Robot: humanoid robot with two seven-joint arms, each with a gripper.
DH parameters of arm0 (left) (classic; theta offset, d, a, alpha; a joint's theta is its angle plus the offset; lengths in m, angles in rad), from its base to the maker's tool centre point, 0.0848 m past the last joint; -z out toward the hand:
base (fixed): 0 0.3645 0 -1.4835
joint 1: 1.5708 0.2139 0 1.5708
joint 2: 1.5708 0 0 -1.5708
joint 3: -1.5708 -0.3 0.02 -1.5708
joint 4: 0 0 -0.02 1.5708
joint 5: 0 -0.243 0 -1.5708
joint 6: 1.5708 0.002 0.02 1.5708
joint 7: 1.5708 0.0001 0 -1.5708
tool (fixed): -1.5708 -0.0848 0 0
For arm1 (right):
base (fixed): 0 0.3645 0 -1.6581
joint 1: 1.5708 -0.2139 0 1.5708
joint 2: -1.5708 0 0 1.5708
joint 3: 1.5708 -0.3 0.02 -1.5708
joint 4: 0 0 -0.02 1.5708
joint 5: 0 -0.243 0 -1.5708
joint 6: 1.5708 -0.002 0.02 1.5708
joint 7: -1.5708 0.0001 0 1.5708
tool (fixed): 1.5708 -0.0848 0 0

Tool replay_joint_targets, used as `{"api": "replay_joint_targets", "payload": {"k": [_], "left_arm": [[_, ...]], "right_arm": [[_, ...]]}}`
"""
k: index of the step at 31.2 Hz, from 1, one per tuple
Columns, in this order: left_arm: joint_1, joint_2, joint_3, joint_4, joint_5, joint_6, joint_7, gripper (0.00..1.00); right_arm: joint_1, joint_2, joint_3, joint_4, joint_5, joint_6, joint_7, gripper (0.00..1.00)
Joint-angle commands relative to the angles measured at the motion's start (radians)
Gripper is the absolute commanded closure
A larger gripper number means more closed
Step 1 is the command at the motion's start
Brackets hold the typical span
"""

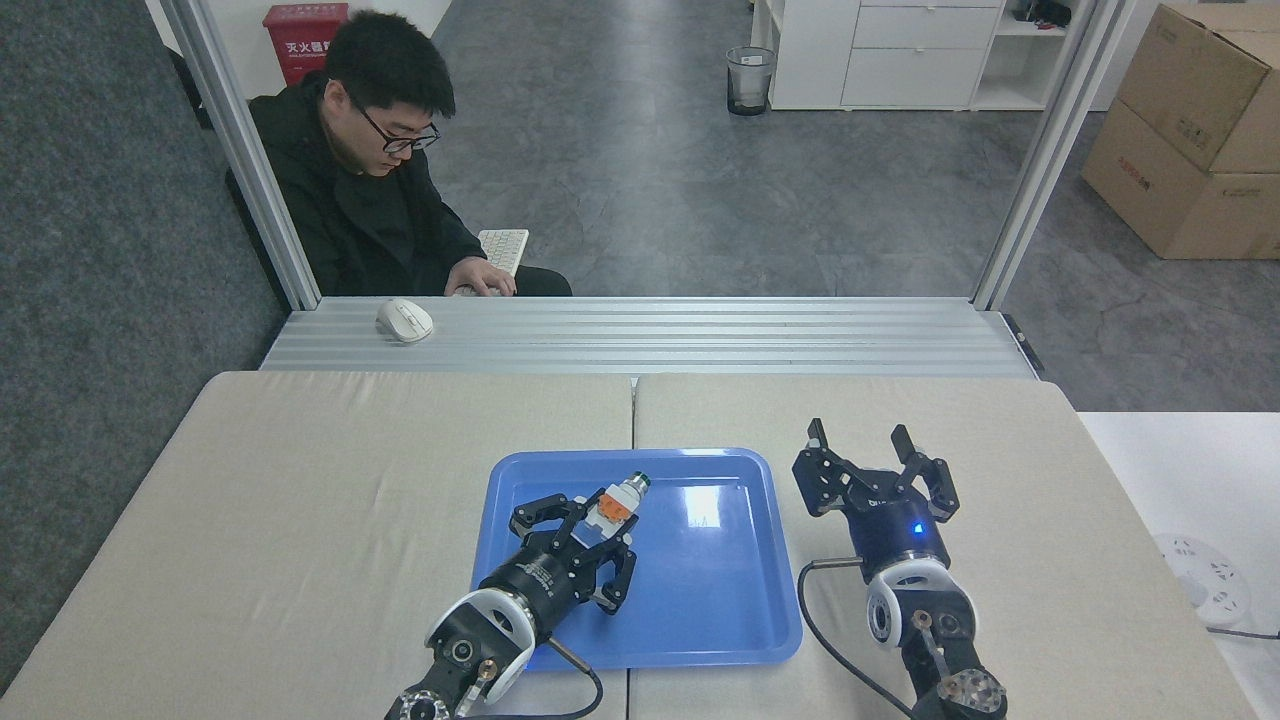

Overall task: Pick up switch part and place in tray
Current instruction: 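Lower the switch part into the tray and open the left gripper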

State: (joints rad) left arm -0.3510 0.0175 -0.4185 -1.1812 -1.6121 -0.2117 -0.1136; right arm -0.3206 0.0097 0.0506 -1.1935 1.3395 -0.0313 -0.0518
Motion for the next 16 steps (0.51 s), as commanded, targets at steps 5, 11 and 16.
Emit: {"api": "replay_joint_targets", "payload": {"k": [5, 11, 16], "left_arm": [[-0.003, -0.028, -0.092, 0.058, -0.008, 0.014, -0.003, 0.58], [0.004, -0.033, -0.092, 0.006, -0.003, 0.092, -0.008, 0.21], [-0.005, -0.033, -0.071, -0.052, 0.0, 0.176, -0.003, 0.06]], "right_arm": [[0.0, -0.001, 0.0, 0.0, 0.0, 0.001, 0.0, 0.0], [0.0, -0.001, 0.0, 0.0, 0.0, 0.001, 0.0, 0.0], [0.0, 0.001, 0.0, 0.0, 0.001, 0.001, 0.0, 0.0]]}}
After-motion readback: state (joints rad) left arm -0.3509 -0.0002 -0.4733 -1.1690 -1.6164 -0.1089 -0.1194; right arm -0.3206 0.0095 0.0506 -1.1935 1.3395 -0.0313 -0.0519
